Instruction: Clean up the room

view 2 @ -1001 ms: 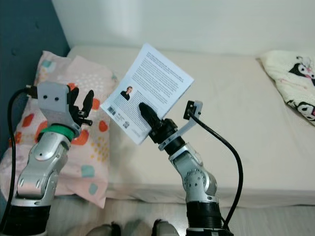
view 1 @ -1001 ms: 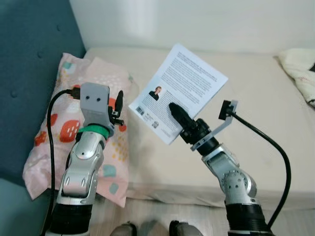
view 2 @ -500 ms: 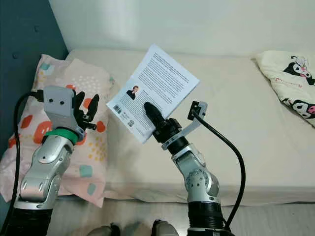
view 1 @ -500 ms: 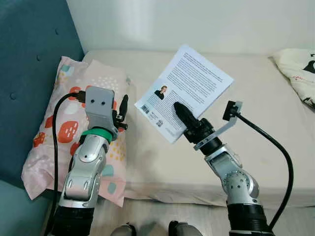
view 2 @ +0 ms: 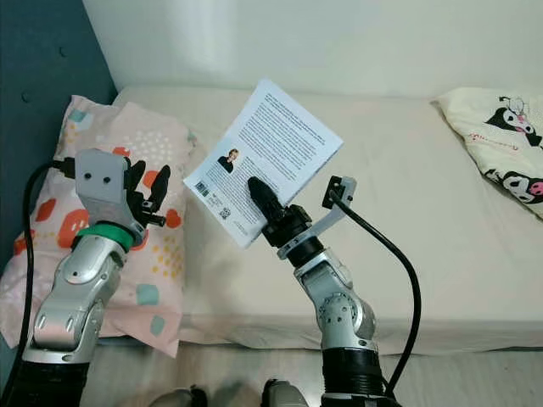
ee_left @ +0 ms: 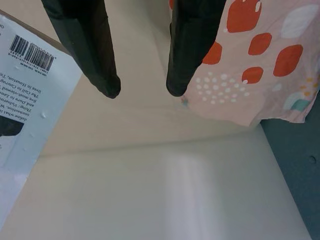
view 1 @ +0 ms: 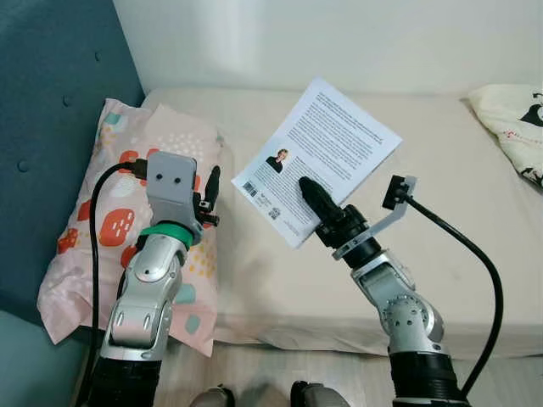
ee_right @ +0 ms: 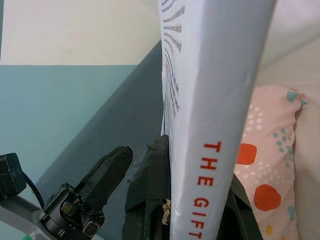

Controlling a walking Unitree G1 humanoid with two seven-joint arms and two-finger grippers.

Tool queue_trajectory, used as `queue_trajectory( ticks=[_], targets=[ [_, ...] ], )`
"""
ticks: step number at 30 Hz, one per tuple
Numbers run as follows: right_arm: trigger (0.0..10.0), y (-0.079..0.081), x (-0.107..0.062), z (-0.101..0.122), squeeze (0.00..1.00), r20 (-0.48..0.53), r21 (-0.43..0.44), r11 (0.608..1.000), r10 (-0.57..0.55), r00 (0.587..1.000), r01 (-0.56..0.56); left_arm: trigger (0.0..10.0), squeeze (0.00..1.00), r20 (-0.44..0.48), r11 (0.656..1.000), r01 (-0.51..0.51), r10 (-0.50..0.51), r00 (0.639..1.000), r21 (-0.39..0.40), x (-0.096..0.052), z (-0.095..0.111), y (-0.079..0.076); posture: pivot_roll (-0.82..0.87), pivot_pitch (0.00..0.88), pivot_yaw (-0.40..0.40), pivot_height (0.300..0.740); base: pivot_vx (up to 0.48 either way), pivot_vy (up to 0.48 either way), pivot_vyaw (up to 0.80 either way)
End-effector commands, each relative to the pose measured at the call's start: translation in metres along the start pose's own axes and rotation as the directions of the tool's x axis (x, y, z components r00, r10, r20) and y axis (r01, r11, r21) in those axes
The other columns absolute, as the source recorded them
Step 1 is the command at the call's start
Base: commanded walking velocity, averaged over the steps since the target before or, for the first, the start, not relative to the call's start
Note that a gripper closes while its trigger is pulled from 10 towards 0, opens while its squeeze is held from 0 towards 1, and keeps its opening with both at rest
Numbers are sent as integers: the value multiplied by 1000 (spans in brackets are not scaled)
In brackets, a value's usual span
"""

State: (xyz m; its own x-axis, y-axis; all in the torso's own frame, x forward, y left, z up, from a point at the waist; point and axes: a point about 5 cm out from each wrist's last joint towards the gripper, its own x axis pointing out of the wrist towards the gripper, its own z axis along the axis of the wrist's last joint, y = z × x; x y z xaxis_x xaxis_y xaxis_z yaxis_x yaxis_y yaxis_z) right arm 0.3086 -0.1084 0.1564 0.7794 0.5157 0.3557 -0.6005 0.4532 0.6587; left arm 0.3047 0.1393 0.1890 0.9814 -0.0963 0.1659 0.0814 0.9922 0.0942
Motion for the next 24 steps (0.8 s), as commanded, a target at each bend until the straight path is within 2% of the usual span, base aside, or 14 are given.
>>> queue_trajectory(
  ticks=[1,24],
  targets=[
    [10000,1,-2,-1,0,1,2,1000,9,1000,-9,10000,0,-20,1000,4,-4,1000,3,-3,-5,0,-23,82,26,660,0,0,0],
    [10000,1,-2,0,0,0,4,1000,18,1000,-18,10000,0,-21,1000,9,-9,1000,4,-4,-5,-1,-21,81,26,560,0,0,0]
  ],
)
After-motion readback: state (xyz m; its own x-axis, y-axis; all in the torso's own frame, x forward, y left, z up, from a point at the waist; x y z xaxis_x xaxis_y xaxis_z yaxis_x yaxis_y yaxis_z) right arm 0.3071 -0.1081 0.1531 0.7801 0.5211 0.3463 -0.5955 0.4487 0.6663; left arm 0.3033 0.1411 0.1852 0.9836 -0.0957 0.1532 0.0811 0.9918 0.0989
